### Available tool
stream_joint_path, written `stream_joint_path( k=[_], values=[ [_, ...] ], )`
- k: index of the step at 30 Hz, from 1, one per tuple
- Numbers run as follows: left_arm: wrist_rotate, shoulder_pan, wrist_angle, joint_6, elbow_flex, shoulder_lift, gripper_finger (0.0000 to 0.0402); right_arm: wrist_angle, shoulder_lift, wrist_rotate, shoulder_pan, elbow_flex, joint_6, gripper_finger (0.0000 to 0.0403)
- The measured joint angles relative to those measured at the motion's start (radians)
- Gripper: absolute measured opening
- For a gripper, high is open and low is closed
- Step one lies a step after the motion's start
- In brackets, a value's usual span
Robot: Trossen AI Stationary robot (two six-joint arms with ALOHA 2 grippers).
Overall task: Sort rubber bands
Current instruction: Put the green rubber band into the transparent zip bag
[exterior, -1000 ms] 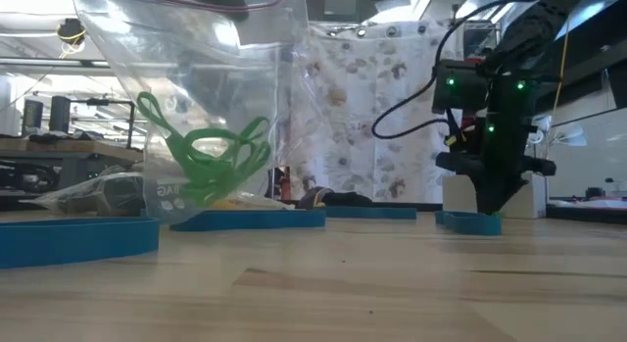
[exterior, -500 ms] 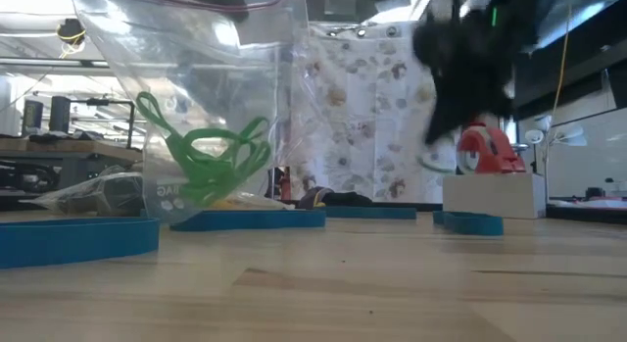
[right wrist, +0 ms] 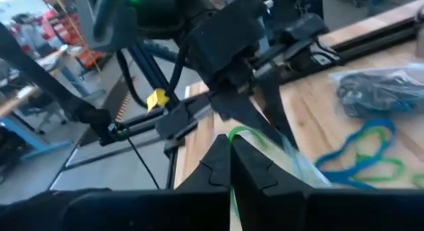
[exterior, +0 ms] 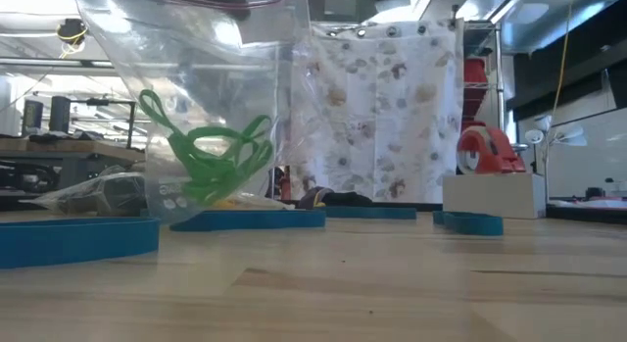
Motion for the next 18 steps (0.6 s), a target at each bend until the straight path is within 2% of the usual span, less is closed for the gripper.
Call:
stream_joint_path(
  k=[7,12,18],
  values=[
    [-0.008,0.009,0.048,0.019,0.0,0.0,0.0,0.197,0.136,-0.07,-0.015,0.019,-0.052,0.0001],
    [-0.009,0.024,0.057,0.018,0.0,0.0,0.0,0.177,0.216,-0.087,-0.013,0.104,-0.138,0.0001],
    [-0.009,0.018,0.095,0.037,0.0,0.0,0.0,0.132,0.276,-0.041,-0.034,0.147,-0.167,0.0001]
  ],
)
